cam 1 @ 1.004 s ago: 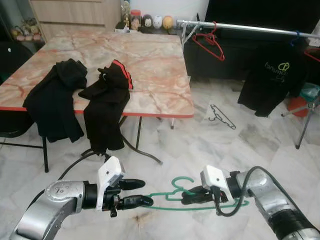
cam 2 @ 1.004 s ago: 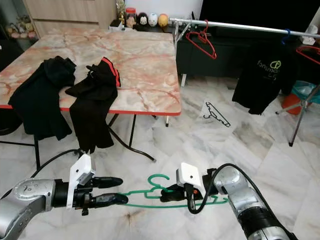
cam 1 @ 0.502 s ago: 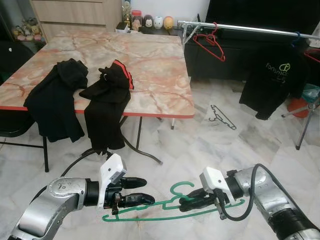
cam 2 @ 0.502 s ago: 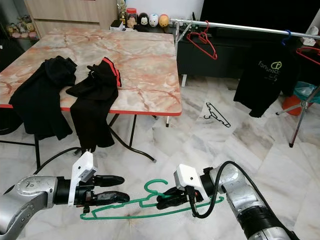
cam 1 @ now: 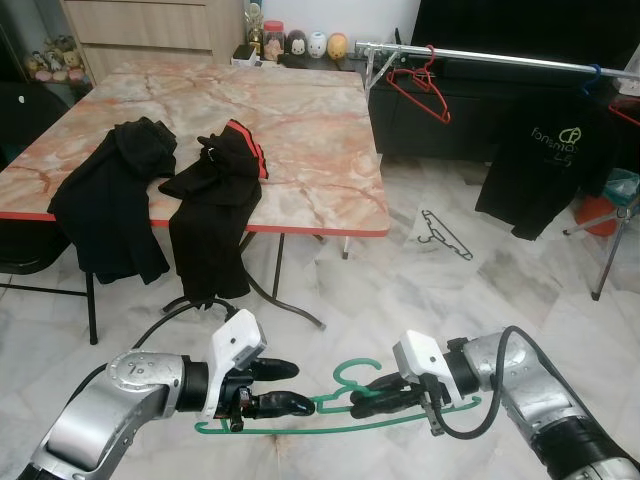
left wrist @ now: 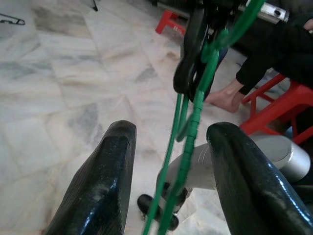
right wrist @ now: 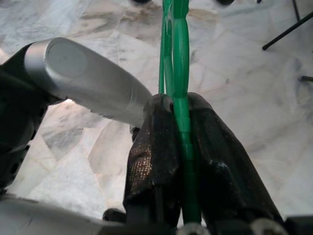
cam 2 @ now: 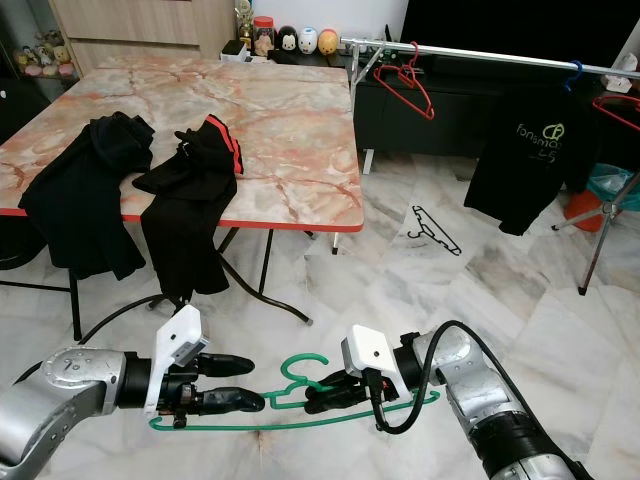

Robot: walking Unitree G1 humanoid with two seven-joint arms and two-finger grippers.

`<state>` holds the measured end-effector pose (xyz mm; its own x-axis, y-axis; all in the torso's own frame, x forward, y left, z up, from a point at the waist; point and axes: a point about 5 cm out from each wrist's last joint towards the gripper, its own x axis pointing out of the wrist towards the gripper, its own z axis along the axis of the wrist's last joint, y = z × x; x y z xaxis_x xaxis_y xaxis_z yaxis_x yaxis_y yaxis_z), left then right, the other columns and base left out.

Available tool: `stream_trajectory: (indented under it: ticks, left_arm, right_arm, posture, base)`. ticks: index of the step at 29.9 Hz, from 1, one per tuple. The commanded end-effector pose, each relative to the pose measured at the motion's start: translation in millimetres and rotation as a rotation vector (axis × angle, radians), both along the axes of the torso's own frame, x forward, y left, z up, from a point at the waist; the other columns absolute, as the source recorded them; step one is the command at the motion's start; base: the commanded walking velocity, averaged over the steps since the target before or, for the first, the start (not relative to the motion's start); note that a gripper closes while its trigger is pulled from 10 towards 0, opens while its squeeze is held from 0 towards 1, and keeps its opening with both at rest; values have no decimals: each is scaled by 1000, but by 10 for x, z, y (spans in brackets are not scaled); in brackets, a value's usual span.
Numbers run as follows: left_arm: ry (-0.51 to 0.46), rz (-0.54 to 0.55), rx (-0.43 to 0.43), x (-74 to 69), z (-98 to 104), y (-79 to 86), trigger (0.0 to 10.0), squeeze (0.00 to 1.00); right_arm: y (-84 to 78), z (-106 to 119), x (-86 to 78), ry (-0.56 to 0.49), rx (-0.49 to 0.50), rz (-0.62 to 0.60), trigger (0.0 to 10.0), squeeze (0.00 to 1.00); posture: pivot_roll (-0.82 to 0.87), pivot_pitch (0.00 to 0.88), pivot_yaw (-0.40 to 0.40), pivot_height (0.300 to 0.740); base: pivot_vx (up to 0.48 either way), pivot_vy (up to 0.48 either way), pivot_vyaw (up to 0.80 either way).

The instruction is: Hang hanger

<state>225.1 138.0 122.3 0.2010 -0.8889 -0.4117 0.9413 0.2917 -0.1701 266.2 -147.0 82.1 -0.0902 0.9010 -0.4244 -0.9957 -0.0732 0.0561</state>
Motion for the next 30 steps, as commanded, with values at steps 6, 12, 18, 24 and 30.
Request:
stream_trajectory:
  ticks: [6,12,18,24,30]
  left_arm:
    - [-37,38,48,34,15,-16,10000,0]
    - [-53,51,44,70,21,-57,10000,0]
    - [-54,40,39,60,27,-70,10000,0]
    - [-50,30,31,48,29,-85,10000,0]
    - [-39,24,28,36,12,-106,9020,0]
  right_arm:
    - [73,60,25,-19,12,4,10000,0]
    - [107,64,33,-24,17,4,10000,0]
    - [117,57,33,-24,15,1,10000,0]
    - [134,54,54,-42,14,-12,10000,0]
    - [171,97,57,-37,50,-7,10000,0]
  posture:
    - [71,0,-77,736]
    - [70,0,-76,736]
    - [69,0,-76,736]
    - [71,0,-76,736]
    - [72,0,-74,736]
  base:
    - [0,0,0]
    - [0,0,0]
    - [0,0,0]
    - [0,0,0]
    - [0,0,0]
